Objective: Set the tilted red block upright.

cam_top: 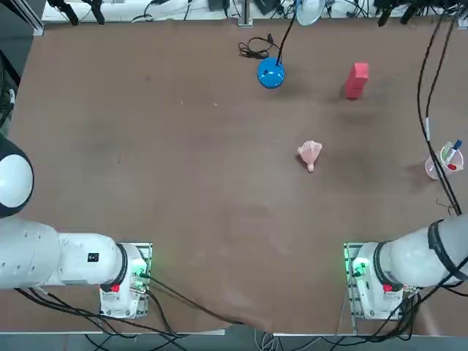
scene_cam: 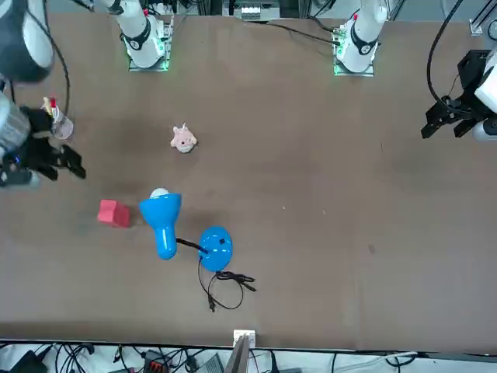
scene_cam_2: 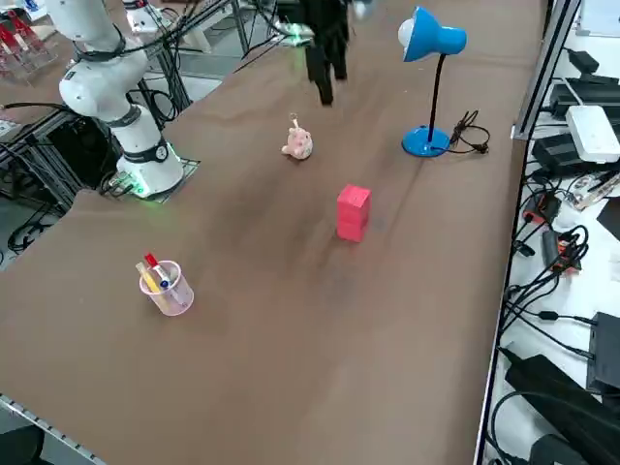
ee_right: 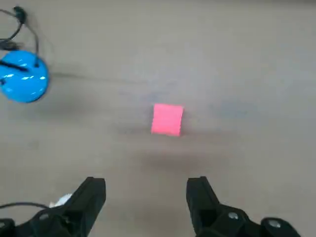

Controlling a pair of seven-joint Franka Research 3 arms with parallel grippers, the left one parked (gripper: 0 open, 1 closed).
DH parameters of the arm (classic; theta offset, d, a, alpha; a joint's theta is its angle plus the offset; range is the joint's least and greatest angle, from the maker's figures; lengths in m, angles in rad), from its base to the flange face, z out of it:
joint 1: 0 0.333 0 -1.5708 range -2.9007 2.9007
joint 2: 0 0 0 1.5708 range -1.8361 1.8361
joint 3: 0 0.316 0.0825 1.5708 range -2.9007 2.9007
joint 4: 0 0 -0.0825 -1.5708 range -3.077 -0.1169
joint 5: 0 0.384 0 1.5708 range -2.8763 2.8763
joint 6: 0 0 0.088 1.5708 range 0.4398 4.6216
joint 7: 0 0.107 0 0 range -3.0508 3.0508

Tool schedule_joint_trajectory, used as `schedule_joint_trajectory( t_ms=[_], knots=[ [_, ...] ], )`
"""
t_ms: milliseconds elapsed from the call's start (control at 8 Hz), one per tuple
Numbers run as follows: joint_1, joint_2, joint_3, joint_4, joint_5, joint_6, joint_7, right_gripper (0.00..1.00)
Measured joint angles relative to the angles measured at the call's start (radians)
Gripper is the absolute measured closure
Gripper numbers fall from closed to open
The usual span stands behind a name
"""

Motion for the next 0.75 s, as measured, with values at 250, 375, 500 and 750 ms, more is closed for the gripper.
schedule_joint_trajectory(
  t_ms=[250,375,500,750],
  knots=[
    [0.000,-0.066,-0.001,-0.002,0.000,-0.070,0.000,0.00],
    [0.000,-0.085,-0.001,-0.003,0.000,-0.088,0.000,0.00],
    [0.000,-0.097,-0.001,-0.003,0.000,-0.103,0.000,0.00],
    [-0.001,-0.111,-0.001,-0.003,0.000,-0.152,0.005,0.00]
  ],
)
